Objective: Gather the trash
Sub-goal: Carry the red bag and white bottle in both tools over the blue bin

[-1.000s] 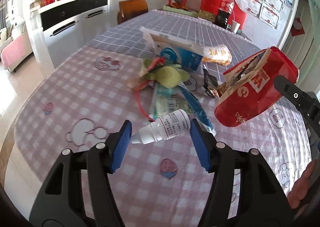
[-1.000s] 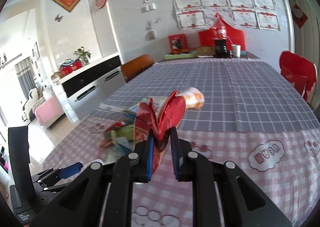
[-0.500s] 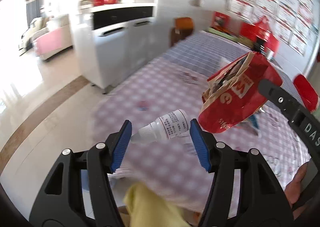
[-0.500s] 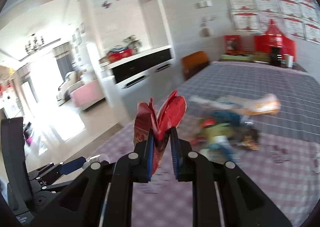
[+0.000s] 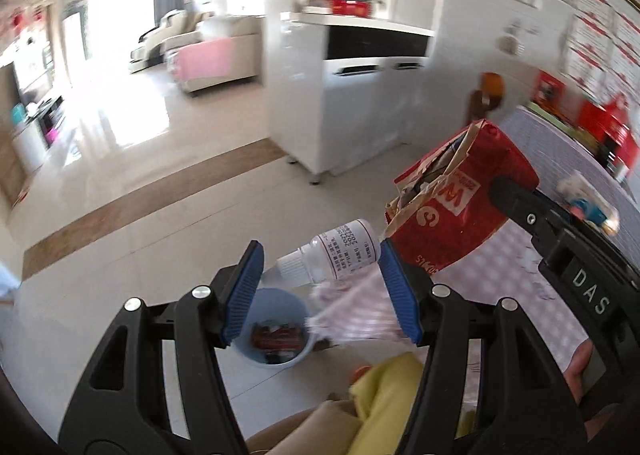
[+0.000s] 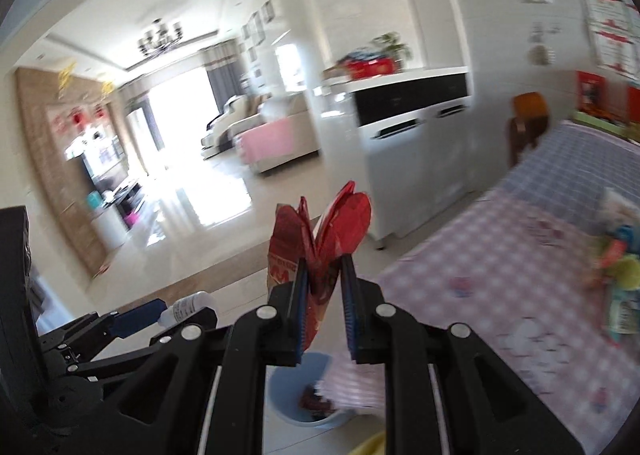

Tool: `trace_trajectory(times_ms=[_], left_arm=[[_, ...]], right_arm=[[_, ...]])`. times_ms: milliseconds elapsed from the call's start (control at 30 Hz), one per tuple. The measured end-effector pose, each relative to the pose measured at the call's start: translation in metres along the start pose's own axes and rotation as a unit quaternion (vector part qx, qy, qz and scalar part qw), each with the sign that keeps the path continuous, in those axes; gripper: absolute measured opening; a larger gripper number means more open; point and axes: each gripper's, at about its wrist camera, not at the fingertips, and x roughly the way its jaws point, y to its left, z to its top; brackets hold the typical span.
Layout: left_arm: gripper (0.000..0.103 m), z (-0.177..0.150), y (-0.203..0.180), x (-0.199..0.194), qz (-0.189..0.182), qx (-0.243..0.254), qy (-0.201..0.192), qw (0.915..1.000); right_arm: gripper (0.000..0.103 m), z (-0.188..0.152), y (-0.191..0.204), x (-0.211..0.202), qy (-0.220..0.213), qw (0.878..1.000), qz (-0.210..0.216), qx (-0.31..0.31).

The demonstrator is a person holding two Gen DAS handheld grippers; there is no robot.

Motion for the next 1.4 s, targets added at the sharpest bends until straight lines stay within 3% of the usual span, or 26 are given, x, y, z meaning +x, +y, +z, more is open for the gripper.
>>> trace_trajectory(times_ms=[200, 467, 700, 800, 900, 1300, 1400], left_arm=[[0.059, -0.007, 0.051, 0.007, 0.043, -0.029, 0.017, 0.9985], [0.059, -0.023, 0.089, 0.041, 0.062, -0.055, 0.062, 0.9946], [0.060, -0.033, 0.093, 0.079, 0.066, -0.061, 0.105, 0.9904], [0.071, -0.036, 0.096, 0.098, 0.073, -0.061, 0.129, 0.9871], [0.071, -0.040, 0.101, 0.107, 0.072, -0.072, 0.141, 0.9848], [0.071, -0.050, 0.115, 0.107, 0.096, -0.091, 0.153, 0.9794], [0.076, -0.051, 0.121, 0.103, 0.106, -0.097, 0.148, 0.9784]], right_arm=[[0.016, -0.009, 0.050, 0.043, 0.038, 0.998, 0.042, -0.020], [0.016, -0.030, 0.084, 0.095, 0.092, 0.994, 0.052, -0.028], [0.016, -0.041, 0.077, 0.130, 0.120, 0.992, 0.039, -0.025], [0.016, -0.043, 0.070, 0.140, 0.129, 0.991, 0.031, -0.023], [0.016, -0.048, 0.068, 0.146, 0.135, 0.990, 0.026, -0.026], [0.017, -0.067, 0.071, 0.173, 0.173, 0.984, 0.026, -0.029], [0.020, -0.071, 0.074, 0.183, 0.195, 0.980, 0.036, -0.028]])
